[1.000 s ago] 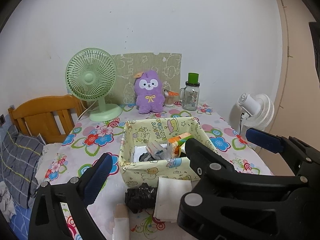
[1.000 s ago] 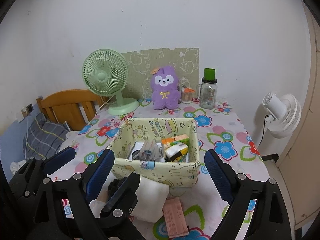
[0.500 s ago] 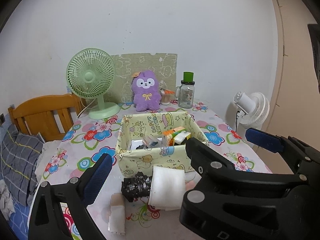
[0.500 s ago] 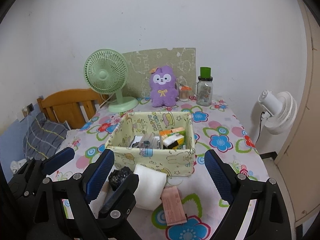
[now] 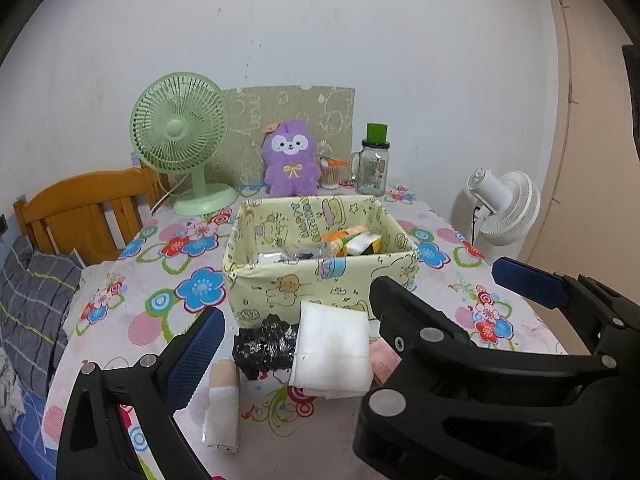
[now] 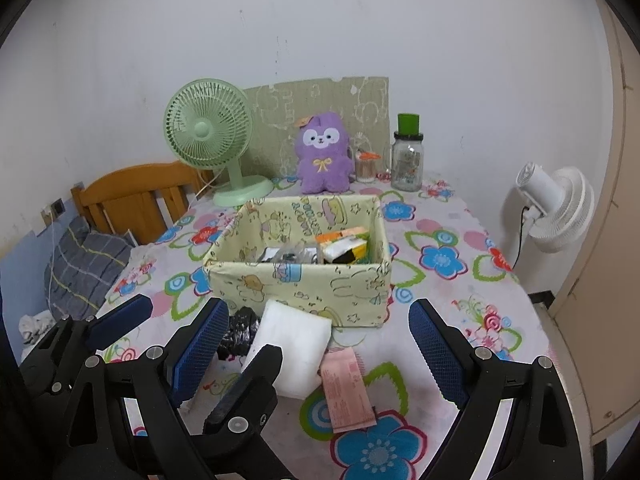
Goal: Organize soft objects
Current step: 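Move both tools toward the white rolled cloth and white folded towel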
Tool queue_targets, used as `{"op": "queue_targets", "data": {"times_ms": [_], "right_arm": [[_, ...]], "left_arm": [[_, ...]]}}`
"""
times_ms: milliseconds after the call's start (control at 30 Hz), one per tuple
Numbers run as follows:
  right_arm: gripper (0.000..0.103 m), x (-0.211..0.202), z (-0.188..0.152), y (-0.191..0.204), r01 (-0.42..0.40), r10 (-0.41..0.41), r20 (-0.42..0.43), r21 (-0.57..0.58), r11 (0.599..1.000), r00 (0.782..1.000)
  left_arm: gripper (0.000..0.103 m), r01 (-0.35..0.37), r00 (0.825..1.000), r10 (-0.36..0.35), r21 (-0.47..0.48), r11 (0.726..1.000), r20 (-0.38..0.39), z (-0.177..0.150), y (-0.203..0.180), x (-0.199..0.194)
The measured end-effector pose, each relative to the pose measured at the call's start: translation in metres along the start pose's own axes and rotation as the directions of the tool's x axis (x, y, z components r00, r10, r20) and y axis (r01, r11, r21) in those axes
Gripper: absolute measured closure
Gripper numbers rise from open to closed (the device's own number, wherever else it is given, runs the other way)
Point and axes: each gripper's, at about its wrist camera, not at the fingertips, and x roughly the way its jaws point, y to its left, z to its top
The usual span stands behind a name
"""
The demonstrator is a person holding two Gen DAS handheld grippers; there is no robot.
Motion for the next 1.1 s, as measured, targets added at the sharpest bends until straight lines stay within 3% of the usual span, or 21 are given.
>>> {"op": "queue_targets", "data": {"times_ms": [400,533,633,1100], "right_arm": [[0.01,0.027,-0.011,0.007,0.005,-0.006,-0.05,-0.003,1.0,0.999],[0.01,0.039,-0.014,0.007,0.002,-0.001,-0.075,0.009,1.0,0.997],[0.009,0.047,-0.016,0.009,-0.001,0.002,-0.092,0.008,1.0,0.996],[0.009,0.079,-0.026,0.025,-0.031,0.032,-0.159,0.007,1.0,0.987]], "left_arm": [[0.003,-0.016,0.999,0.015,-0.016,1.0,-0.049,-0.013,0.011,0.021],[0.003,-0.072,0.996,0.072,-0.007,0.997,-0.056,-0.016,0.015,0.029],[0.003,-0.074,0.995,0.073,-0.015,0.997,-0.073,-0.019,0.02,0.035],[0.014,-0.091,0.987,0.083,-0.049,0.995,-0.14,-0.032,0.045,0.058]]}}
